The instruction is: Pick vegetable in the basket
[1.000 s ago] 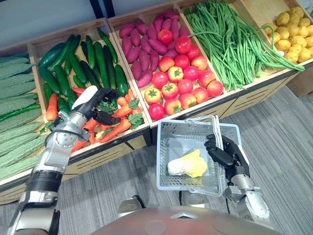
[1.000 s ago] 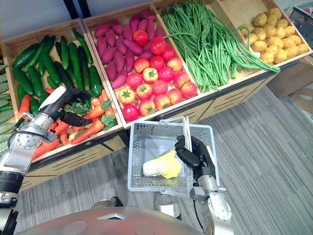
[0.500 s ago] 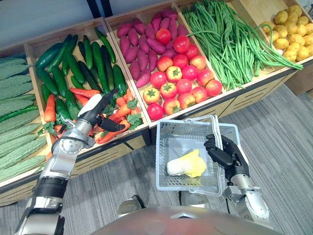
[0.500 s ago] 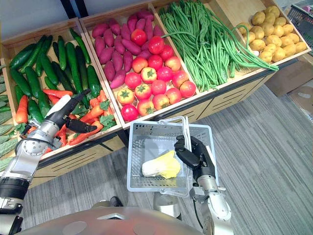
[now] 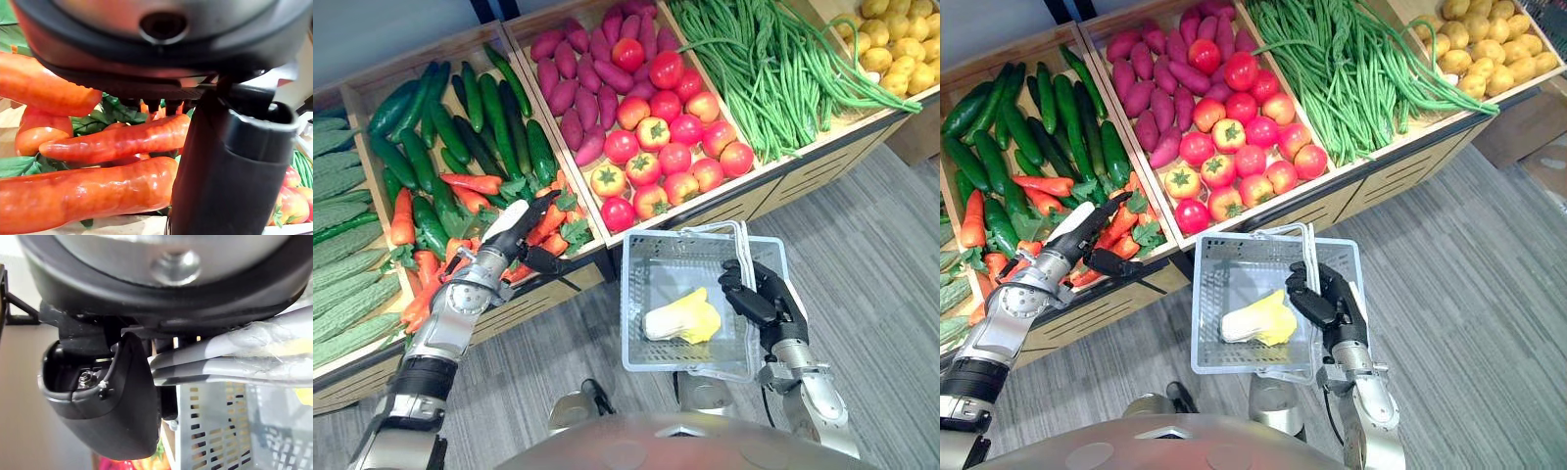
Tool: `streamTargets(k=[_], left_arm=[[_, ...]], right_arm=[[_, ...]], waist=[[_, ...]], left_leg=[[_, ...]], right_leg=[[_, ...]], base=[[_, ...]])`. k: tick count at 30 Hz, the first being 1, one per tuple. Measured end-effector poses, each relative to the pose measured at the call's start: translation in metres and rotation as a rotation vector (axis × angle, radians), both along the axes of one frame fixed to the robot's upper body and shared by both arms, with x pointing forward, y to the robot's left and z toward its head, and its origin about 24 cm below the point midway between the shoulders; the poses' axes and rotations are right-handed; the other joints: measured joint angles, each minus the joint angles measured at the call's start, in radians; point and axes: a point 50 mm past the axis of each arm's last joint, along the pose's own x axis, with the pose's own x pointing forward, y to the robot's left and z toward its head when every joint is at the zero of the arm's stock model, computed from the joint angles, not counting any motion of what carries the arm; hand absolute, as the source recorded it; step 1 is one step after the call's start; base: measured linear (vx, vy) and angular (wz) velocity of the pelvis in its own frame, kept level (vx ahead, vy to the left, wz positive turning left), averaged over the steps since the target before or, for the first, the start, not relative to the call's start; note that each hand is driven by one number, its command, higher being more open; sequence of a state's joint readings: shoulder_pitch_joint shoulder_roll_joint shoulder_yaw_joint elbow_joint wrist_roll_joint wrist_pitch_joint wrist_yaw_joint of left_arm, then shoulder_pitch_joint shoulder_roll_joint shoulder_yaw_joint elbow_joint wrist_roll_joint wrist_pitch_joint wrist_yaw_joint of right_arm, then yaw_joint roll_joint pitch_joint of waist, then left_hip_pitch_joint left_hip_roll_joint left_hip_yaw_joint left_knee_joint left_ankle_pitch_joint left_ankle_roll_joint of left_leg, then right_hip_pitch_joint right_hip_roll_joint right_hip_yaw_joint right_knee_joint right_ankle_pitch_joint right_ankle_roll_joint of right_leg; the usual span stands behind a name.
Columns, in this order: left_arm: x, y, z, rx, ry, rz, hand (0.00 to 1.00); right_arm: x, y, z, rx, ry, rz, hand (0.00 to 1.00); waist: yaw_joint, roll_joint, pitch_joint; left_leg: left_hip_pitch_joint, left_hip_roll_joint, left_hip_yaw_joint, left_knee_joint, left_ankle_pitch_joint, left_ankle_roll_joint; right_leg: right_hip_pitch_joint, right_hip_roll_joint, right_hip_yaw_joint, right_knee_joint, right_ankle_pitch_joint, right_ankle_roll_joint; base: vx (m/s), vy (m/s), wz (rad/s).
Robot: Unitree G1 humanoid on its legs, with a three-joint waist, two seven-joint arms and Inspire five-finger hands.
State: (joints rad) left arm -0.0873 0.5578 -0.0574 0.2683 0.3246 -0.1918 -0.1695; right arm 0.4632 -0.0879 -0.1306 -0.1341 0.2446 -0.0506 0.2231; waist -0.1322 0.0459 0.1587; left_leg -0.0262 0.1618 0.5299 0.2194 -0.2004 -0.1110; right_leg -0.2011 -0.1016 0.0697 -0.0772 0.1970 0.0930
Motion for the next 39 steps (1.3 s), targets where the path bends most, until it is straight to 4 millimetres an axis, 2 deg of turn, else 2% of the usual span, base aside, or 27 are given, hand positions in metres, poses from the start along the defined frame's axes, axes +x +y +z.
streamTargets(k=[4,9,10,15,22,26,30,34,39], left_arm=[[0.007,0.0,0.006,0.001,-0.049,0.014,1.0],[0.013,0.005,0.015,0.02,-0.09,0.018,1.0],[0.014,0.007,0.017,0.027,-0.098,0.019,0.0],[0.014,0.007,0.019,0.023,-0.133,0.018,0.0],[0.023,0.013,0.034,0.013,-0.184,0.039,0.0],[0.028,0.023,0.04,0.049,-0.207,0.101,0.0],[0.028,0.024,0.04,0.059,-0.207,0.114,0.0],[0.028,0.023,0.041,0.063,-0.215,0.11,0.0],[0.028,0.023,0.038,0.08,-0.203,0.117,0.0]], right_arm=[[0.006,-0.003,0.004,-0.012,-0.02,0.0,0.0],[0.01,-0.003,0.007,-0.019,-0.037,0.003,0.0],[0.01,-0.004,0.007,-0.02,-0.039,-0.002,0.0],[0.012,-0.004,0.008,-0.023,-0.042,-0.016,0.0],[0.013,-0.001,0.009,-0.02,-0.061,-0.013,0.0],[0.014,0.004,0.009,-0.011,-0.061,0.002,0.0],[0.015,0.01,0.007,0.01,-0.061,0.006,0.0],[0.017,0.017,0.007,0.038,-0.07,0.01,0.0],[0.016,0.017,0.007,0.037,-0.068,0.005,0.0]], waist=[[0.013,0.01,0.015],[0.019,0.008,0.035],[0.019,0.008,0.043],[0.023,0.007,0.056],[0.022,0.004,0.084],[0.012,-0.002,0.095],[-0.007,-0.001,0.106],[-0.001,-0.002,0.112],[-0.008,-0.01,0.118]], left_leg=[[-0.042,0.009,0.009,0.043,-0.016,-0.001],[-0.078,0.021,0.01,0.086,-0.033,0.002],[-0.082,0.024,0.01,0.095,-0.038,0.003],[-0.095,0.024,0.006,0.112,-0.048,0.006],[-0.131,0.022,0.001,0.128,-0.052,0.007],[-0.141,0.023,0.006,0.129,-0.051,0.011],[-0.138,0.024,0.008,0.127,-0.051,0.011],[-0.121,0.023,0.008,0.115,-0.051,0.011],[-0.103,0.022,0.007,0.107,-0.052,0.012]], right_leg=[[-0.036,0.0,0.012,0.004,0.003,-0.003],[-0.059,0.0,0.018,0.007,0.002,-0.007],[-0.06,0.0,0.018,0.007,0.002,-0.008],[-0.065,-0.005,0.017,0.008,0.003,-0.007],[-0.098,-0.017,0.016,0.023,0.004,-0.007],[-0.112,-0.015,0.017,0.022,0.007,-0.008],[-0.111,-0.007,0.018,0.021,0.016,0.004],[-0.099,-0.006,0.017,0.02,0.016,0.004],[-0.077,-0.01,0.015,0.011,0.015,0.003]], base=[[-0.08,-0.055,-0.09],[-0.08,-0.055,-0.02],[-0.06,-0.05,0.0],[-0.05,-0.043,0.02],[-0.07,-0.054,0.03],[-0.04,-0.063,-0.04],[0.01,-0.056,-0.03],[-0.01,-0.063,-0.01],[-0.05,-0.05,0.01]])
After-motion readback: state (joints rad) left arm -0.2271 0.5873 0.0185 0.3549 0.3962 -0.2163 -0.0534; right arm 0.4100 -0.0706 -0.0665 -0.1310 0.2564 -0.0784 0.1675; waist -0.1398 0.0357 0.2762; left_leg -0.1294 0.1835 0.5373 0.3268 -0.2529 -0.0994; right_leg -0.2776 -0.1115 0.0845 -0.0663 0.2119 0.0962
